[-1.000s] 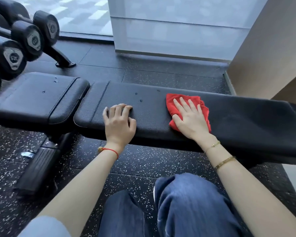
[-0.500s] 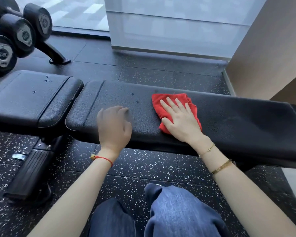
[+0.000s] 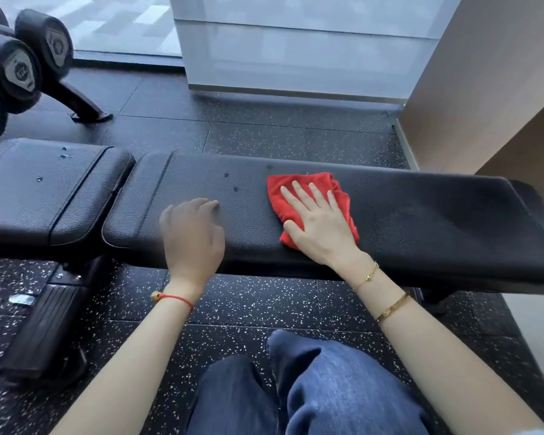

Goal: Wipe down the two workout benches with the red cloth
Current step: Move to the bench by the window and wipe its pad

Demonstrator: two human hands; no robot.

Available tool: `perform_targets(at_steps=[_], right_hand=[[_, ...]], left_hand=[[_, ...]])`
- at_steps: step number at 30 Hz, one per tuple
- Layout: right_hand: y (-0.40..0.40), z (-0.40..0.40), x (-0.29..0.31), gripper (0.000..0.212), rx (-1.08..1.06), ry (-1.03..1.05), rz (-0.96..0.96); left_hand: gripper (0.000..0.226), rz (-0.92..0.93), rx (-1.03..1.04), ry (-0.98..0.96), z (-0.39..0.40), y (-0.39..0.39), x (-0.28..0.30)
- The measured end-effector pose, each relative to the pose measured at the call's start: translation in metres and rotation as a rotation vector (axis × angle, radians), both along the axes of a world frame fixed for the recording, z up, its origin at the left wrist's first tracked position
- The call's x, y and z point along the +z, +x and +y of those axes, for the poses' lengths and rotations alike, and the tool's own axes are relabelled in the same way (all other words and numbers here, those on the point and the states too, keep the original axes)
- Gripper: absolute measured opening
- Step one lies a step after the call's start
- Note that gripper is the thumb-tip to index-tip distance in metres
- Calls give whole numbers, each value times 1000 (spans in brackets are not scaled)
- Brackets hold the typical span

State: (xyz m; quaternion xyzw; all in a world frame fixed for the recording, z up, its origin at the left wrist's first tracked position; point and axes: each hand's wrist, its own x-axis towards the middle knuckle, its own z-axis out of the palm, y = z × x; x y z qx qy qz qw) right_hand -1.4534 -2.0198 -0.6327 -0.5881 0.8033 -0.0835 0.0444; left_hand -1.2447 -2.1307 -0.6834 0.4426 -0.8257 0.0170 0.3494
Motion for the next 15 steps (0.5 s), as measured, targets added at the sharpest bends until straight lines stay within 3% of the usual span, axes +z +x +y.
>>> perform_targets(at_steps=[5,11,15], right_hand=[[-33,37,-2,63,-124,-22,4],[-108,64,1,60,-475,76,2],[-75,30,5,62,-363,71,-3]], left_hand=[[39,-24,9,38,4,0,4],[40,-1,56,151,11,-9,12],[34,45,24,204,24,-33,17]])
